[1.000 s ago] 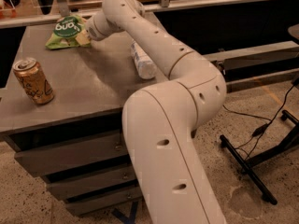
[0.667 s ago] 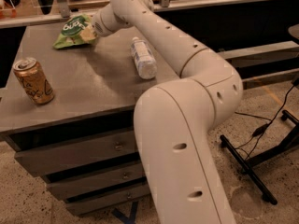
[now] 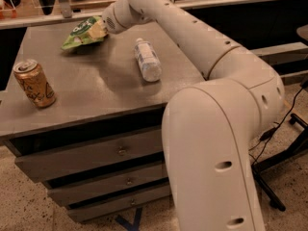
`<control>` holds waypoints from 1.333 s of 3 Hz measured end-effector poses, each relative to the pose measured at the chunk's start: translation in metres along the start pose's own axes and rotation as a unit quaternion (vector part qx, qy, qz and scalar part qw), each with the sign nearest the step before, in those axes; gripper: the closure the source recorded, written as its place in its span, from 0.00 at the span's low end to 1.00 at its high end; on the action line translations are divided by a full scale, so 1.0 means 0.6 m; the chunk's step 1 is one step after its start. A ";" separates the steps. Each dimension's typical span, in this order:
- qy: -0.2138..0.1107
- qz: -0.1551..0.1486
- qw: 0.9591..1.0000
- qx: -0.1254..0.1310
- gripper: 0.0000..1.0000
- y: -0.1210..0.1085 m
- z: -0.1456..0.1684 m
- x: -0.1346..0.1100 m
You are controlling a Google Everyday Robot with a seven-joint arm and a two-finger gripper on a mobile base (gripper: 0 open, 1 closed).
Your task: Move green rice chip bag near orange can
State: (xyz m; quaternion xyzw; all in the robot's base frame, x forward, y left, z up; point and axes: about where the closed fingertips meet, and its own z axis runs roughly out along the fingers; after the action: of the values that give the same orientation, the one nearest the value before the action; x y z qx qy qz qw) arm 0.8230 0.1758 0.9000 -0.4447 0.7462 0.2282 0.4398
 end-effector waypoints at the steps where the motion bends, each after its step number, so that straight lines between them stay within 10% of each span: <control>1: -0.010 -0.003 1.000 -0.026 1.00 0.020 -0.034 0.009; 4: 0.006 -0.013 0.999 -0.047 1.00 0.081 -0.178 0.101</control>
Offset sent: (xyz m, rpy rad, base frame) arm -0.0841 -0.0666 0.0084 0.0201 0.0452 0.0972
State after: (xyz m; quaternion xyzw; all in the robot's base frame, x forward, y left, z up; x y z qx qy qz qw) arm 0.7193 0.0936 0.8998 -0.4759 0.7312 0.2547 0.4171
